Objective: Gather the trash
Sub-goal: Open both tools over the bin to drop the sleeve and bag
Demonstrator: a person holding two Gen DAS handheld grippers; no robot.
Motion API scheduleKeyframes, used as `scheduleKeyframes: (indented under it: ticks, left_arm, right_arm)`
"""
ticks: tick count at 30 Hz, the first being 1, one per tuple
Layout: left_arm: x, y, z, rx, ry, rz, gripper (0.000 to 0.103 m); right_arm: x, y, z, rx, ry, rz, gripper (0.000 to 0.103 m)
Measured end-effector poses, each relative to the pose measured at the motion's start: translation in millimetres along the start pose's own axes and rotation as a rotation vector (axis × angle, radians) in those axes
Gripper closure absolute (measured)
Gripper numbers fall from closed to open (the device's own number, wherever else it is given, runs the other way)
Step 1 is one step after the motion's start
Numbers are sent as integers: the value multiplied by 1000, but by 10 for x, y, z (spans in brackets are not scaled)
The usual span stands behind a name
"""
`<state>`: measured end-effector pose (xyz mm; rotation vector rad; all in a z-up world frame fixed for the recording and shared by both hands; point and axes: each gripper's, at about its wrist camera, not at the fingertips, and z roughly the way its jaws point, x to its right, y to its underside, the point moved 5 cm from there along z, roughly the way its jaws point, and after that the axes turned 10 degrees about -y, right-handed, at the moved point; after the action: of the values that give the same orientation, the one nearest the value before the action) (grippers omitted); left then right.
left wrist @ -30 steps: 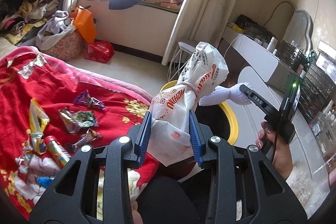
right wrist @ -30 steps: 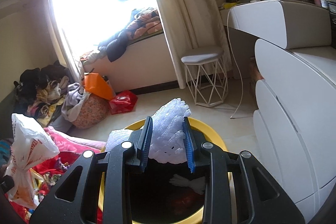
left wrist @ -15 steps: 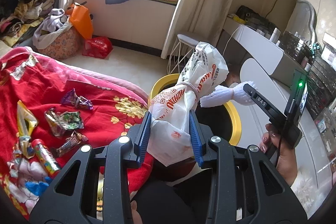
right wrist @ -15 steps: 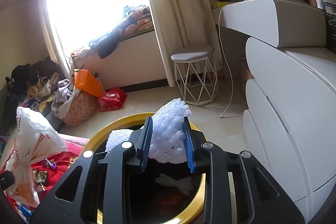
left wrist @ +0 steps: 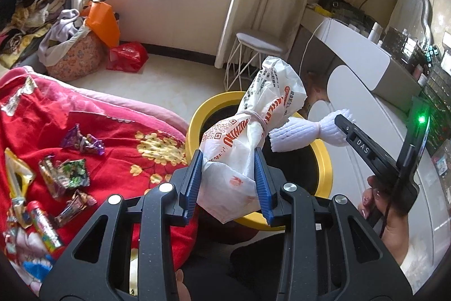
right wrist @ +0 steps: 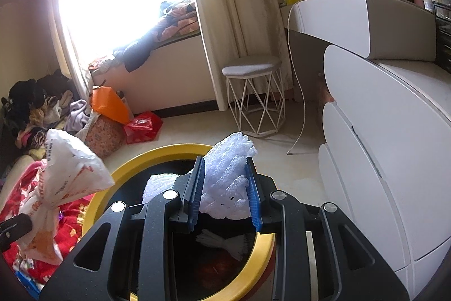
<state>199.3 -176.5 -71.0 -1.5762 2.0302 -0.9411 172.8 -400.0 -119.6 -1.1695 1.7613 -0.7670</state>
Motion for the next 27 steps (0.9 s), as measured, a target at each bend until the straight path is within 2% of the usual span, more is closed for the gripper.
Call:
scheduleKeyframes:
  ticks: [4, 6, 9, 11, 12, 17, 27]
  left_arm:
    - [57, -46, 111, -10, 3, 1, 73]
    - [86, -79, 159, -12, 18, -9, 71]
    - [97, -95, 216, -13, 43, -26, 56]
    - [101, -101, 228, -11, 51, -40, 40]
    - [97, -97, 224, -10, 54, -44, 37]
    - [44, -57, 81, 29, 21, -50, 11]
    - [-163, 33, -265, 107, -39, -76, 11]
  right_arm:
    - [12, 3, 43, -18, -19, 8, 74]
    - [24, 22, 63, -25, -29, 20, 67]
    - [65, 25, 74, -29, -36, 37, 56]
    - [64, 22, 79, -29, -41, 40, 51]
    - [57, 21, 74, -27, -40, 41, 47]
    - [50, 10, 50, -11, -50, 56, 35]
    - [-181, -10, -5, 5, -100, 15, 26]
